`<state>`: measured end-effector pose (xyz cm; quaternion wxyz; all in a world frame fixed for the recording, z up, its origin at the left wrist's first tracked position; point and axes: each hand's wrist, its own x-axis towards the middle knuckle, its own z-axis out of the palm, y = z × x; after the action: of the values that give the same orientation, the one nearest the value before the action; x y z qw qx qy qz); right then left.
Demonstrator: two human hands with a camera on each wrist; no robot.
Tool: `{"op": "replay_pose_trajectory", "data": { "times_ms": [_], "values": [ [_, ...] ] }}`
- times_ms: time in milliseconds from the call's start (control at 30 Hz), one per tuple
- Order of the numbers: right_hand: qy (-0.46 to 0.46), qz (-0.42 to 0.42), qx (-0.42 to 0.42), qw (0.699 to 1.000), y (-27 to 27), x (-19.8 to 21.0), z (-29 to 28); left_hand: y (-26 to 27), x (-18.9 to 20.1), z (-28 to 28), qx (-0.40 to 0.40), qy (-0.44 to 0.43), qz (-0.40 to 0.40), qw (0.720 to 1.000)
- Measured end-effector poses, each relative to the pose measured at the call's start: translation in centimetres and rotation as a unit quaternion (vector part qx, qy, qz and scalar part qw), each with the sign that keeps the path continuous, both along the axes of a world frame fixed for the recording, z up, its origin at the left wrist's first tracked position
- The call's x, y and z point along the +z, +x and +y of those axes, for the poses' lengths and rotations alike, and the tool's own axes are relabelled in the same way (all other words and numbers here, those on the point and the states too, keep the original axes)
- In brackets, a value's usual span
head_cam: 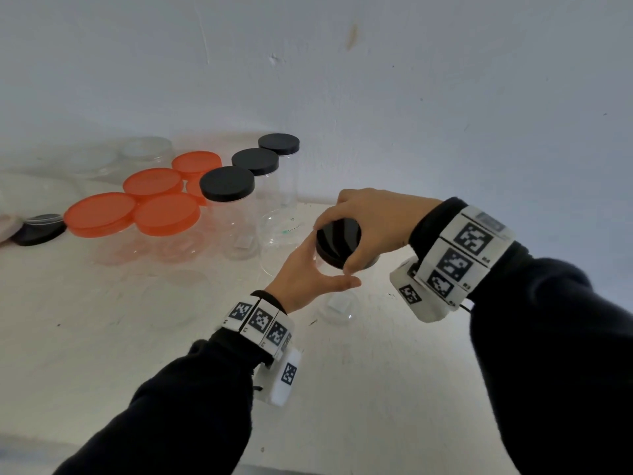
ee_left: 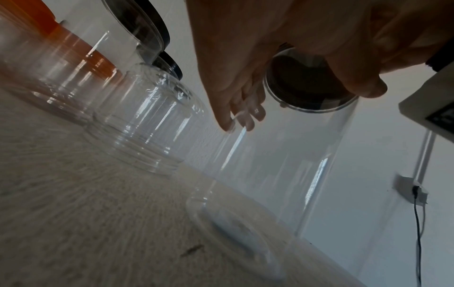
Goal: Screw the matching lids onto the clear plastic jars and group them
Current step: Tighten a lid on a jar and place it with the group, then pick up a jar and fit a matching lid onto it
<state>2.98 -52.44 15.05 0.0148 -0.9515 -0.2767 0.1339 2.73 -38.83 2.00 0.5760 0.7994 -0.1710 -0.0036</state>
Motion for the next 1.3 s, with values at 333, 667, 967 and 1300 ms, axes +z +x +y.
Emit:
{"op": "replay_pose_trajectory", "data": {
  "times_ms": [333, 667, 967, 1300],
  "values": [
    [-0.052, -0.08, -0.049, 0.994, -0.4, -0.4, 0.8, 0.3, -0.1, 0.2, -0.01, 0.006, 0.005, 1.0],
    [0.016, -0.099, -0.034, 0.994, -1.2, -0.7, 0.8, 0.1, -0.1, 0.0, 0.002, 0.018, -0.01, 1.0],
    [-0.008, -0.097, -0.038, 0.995, -1.3, -1.4, 0.8, 0.6, 0.4, 1.3, -0.091, 0.06, 0.031, 0.994],
    [-0.015, -0.084, -0.028, 0.996, -1.0, -2.6, -0.2, -0.1, 5.2, 8.7, -0.112, 0.171, 0.056, 0.977]
  ]
}}
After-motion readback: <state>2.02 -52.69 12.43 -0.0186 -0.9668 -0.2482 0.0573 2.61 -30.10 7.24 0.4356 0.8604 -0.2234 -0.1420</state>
